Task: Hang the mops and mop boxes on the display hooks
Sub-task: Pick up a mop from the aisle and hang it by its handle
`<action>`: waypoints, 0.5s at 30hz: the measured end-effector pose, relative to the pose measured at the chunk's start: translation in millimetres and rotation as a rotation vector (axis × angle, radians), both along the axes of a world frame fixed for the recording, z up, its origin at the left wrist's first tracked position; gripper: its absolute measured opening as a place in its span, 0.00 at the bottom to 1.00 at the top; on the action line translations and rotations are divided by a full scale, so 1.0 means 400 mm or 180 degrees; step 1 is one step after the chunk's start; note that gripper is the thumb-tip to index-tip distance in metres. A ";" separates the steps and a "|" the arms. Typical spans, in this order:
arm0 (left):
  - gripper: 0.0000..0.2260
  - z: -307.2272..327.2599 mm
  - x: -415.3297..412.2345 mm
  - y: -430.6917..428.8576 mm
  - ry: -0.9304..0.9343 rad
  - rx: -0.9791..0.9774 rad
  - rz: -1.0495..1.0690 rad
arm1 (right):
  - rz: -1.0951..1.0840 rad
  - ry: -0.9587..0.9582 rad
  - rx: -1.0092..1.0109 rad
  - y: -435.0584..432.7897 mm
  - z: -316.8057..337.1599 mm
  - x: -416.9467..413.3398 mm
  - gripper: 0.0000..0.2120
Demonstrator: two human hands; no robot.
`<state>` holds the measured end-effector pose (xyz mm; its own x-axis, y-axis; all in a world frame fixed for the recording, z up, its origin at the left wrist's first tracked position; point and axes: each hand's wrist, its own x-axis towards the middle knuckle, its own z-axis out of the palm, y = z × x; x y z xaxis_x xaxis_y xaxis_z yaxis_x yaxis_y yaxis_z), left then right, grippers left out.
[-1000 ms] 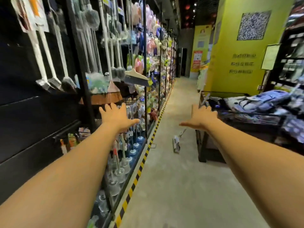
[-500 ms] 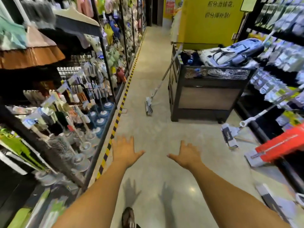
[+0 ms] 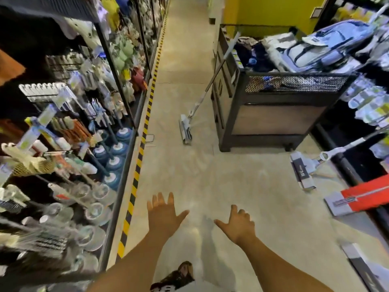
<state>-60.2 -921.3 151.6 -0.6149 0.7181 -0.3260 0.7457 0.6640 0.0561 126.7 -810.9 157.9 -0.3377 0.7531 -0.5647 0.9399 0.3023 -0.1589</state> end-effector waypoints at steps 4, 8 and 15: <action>0.45 -0.039 -0.070 0.091 -0.0314 -0.0311 0.0012 | -0.0079 0.0040 -0.0162 0.072 -0.022 -0.082 0.39; 0.40 -0.096 -0.131 0.184 -0.0440 -0.0418 -0.0087 | -0.0142 0.0064 -0.0271 0.182 -0.044 -0.165 0.38; 0.40 -0.149 -0.277 0.412 -0.0570 -0.0494 0.0093 | 0.0084 0.0073 -0.0195 0.471 -0.112 -0.333 0.37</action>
